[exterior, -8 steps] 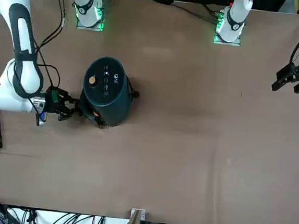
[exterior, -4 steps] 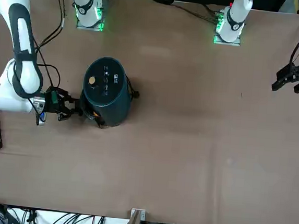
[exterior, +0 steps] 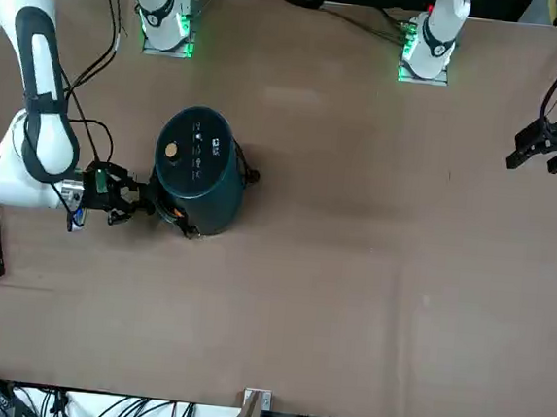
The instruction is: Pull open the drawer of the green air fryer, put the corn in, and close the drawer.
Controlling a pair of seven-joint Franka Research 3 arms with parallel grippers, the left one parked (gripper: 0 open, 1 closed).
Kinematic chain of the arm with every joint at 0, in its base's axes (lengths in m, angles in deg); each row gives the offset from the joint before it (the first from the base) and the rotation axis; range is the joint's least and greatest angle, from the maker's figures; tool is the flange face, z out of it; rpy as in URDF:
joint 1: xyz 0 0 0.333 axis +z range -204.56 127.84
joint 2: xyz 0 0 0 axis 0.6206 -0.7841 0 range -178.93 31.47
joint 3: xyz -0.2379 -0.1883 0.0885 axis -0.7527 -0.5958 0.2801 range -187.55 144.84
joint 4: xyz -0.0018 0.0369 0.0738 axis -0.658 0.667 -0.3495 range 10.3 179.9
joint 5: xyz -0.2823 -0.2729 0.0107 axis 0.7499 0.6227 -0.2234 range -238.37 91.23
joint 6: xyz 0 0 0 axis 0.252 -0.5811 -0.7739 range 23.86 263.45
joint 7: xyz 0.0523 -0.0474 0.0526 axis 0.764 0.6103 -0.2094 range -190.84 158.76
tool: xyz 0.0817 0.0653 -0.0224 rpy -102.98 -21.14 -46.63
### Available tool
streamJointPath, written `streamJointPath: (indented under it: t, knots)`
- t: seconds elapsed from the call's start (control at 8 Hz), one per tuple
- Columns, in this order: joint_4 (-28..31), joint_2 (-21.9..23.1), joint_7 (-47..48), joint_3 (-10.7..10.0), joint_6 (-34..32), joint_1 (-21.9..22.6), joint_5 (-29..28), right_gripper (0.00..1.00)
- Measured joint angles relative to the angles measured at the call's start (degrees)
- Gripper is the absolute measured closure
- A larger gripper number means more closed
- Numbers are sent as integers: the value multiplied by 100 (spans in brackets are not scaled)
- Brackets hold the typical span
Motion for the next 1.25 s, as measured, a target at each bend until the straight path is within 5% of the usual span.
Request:
streamJointPath:
  t: [1.25]
  knots:
    - [33, 0, 2, -13, -41, -116, -198, 54]
